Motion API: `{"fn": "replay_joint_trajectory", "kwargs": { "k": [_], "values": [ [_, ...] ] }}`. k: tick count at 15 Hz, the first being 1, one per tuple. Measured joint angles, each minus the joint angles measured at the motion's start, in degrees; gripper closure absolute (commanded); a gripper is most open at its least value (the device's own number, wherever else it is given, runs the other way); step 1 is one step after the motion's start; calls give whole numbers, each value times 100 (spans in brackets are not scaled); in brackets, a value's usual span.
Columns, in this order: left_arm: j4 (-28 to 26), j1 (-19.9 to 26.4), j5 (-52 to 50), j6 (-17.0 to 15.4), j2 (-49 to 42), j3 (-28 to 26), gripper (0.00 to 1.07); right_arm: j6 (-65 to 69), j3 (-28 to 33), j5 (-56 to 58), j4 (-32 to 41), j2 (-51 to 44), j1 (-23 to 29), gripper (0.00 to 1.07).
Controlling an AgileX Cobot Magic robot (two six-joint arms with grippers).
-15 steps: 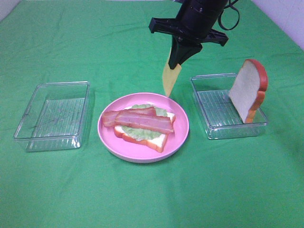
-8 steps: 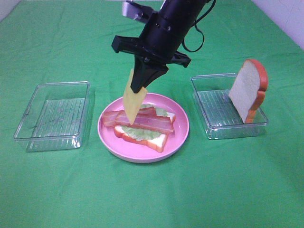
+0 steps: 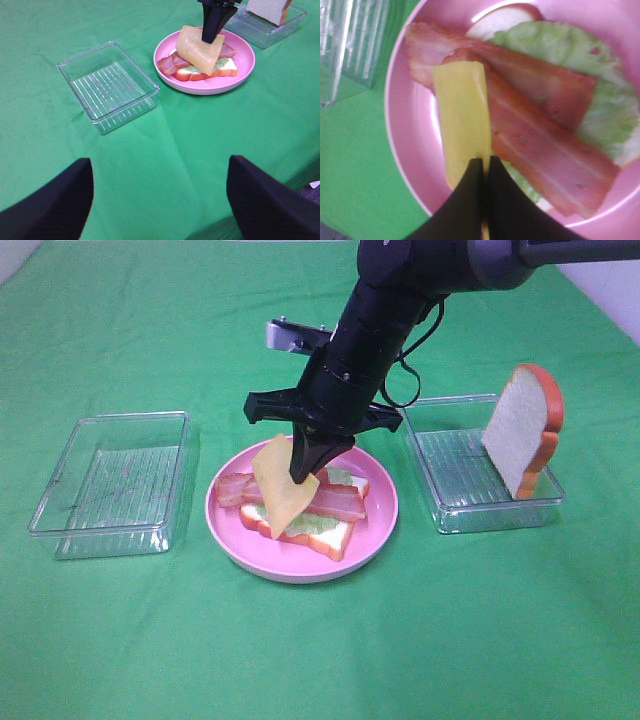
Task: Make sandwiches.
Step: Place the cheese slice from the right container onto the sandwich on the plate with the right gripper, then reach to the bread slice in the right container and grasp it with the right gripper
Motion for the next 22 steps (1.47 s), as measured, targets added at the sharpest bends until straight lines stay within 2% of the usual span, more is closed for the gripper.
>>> {"fn": "replay_joint_trajectory", "kwargs": {
  "k": [2,6,7,9,10,11,12,13,17,19,20,22],
  "values": [
    [0,0,0,0,0,0,35,390,0,-103,-596,0,0,107],
    [0,0,0,0,0,0,35,710,0,-132,-1049,0,0,107],
    [0,0,0,0,0,0,35,728,0,-160,-1060,0,0,103],
    [0,0,0,0,0,0,35,733,0,-264,-1071,0,0,84],
    [0,0,0,0,0,0,35,733,0,-281,-1071,0,0,68],
    [0,0,0,0,0,0,35,733,0,-286,-1071,0,0,59],
    [0,0,0,0,0,0,35,733,0,-286,-1071,0,0,45],
    [0,0,0,0,0,0,35,739,0,-275,-1152,0,0,37],
    [0,0,0,0,0,0,35,1003,0,-235,-1604,-218,0,37],
    [0,0,0,0,0,0,35,1175,0,-195,-2108,-596,0,37],
    [0,0,0,0,0,0,35,1335,0,-74,-2670,-997,-23,37],
    [0,0,0,0,0,0,35,1432,0,-23,-2876,-1289,-132,37]
  ]
}}
